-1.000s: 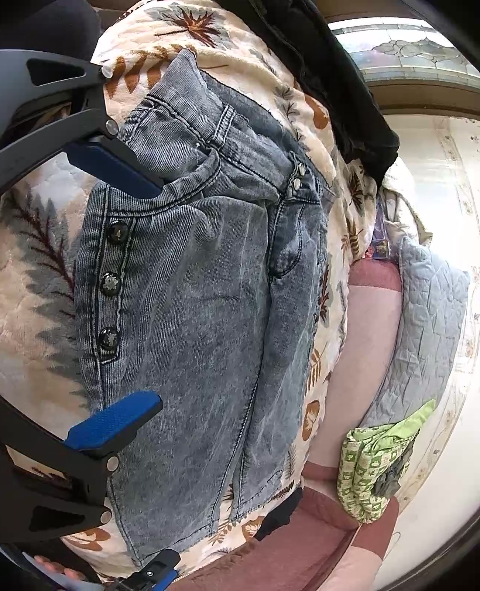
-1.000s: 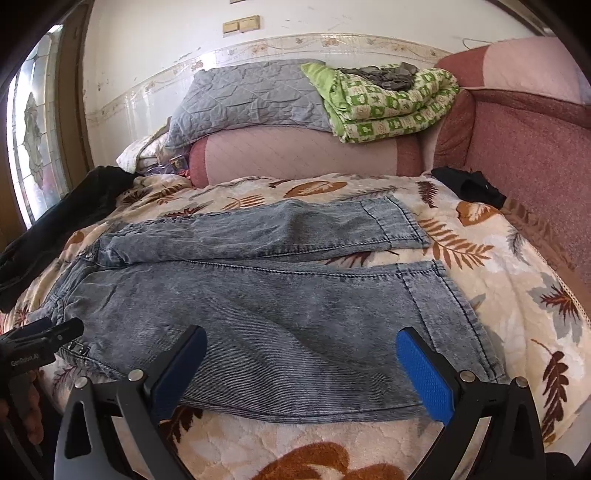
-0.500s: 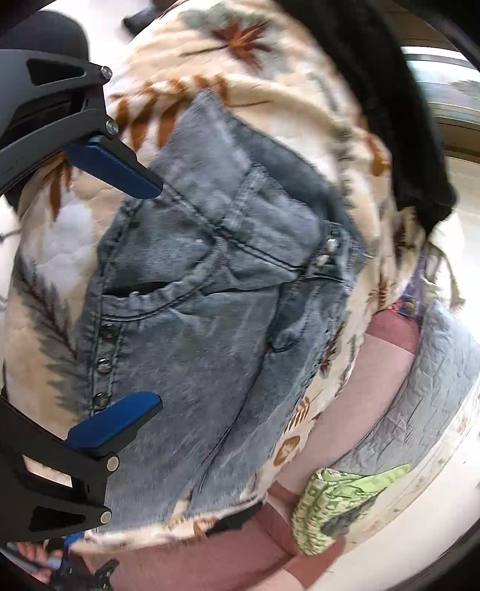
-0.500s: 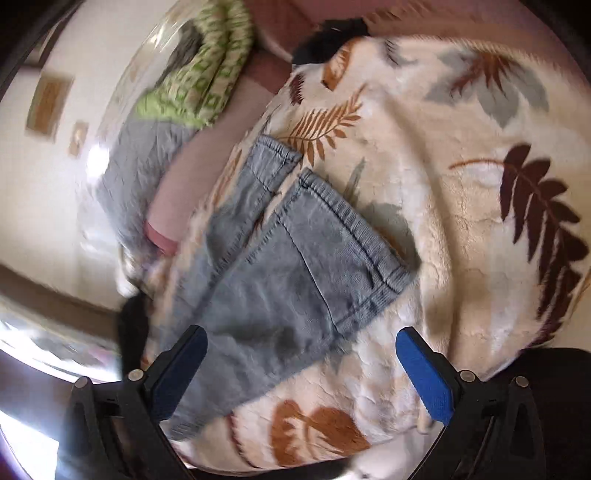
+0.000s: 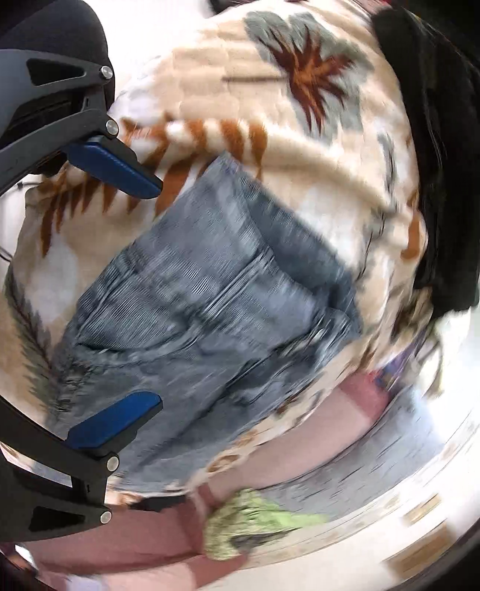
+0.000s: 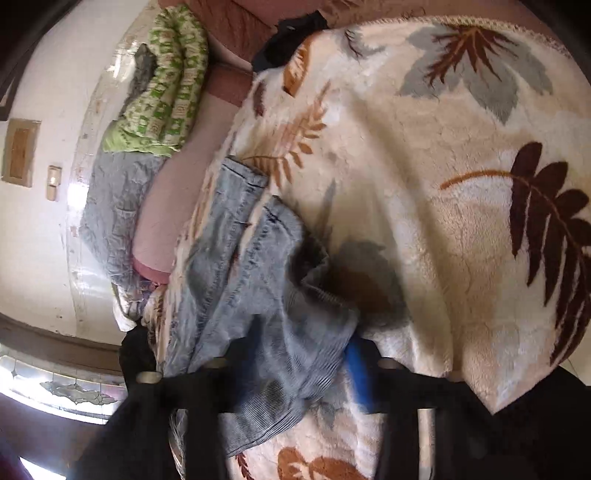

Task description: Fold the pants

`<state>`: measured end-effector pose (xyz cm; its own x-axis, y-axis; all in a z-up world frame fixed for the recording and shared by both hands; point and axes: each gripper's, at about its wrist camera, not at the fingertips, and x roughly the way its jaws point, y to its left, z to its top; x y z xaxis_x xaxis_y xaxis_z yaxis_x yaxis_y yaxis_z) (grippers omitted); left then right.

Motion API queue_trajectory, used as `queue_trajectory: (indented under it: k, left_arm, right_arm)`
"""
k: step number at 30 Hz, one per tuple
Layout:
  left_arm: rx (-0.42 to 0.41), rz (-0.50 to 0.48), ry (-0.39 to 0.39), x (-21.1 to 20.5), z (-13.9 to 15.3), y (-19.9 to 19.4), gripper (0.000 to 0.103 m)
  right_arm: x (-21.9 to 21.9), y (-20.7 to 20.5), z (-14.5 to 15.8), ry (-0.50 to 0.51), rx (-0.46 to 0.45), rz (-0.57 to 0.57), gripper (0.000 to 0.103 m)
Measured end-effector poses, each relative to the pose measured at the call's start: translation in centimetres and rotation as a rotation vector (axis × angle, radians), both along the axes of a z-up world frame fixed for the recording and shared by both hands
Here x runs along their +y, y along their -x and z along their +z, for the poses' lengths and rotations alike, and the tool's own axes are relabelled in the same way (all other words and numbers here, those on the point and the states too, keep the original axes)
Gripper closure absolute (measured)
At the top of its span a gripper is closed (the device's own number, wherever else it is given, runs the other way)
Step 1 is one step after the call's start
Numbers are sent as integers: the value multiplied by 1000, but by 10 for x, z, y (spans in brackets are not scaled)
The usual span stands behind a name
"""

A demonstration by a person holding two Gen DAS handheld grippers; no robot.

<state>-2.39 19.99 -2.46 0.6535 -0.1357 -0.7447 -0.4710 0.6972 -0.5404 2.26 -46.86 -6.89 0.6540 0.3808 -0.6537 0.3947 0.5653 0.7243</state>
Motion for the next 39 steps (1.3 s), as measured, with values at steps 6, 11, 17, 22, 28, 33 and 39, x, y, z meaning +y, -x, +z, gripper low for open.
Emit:
queue_trajectory:
  k: [6, 11, 17, 22, 28, 33, 39]
  left_arm:
    - [9, 28, 112, 21, -9, -4, 16]
    - [83, 46, 17, 22, -9, -7, 73]
    - [75, 43, -189, 10, 16, -12, 97]
    - [40, 39, -362, -15, 39, 1, 97]
    - [137, 14, -270, 5, 18, -1, 63]
    - [-26, -2, -379, -2, 71, 2, 49]
    - [-73, -236, -353, -47, 58, -50, 49]
  right_arm:
    - [5, -3, -1, 43, -28, 19, 62]
    - [8, -5, 1, 61, -32, 36, 83]
    - [24, -1, 39, 226, -73, 99, 95]
    - [38, 18, 63, 414, -56, 143, 94]
    - [20, 19, 42, 391, 76, 102, 36]
    - [11, -5, 90, 418, -64, 115, 28]
    - [28, -106, 58, 511, 49, 303, 36]
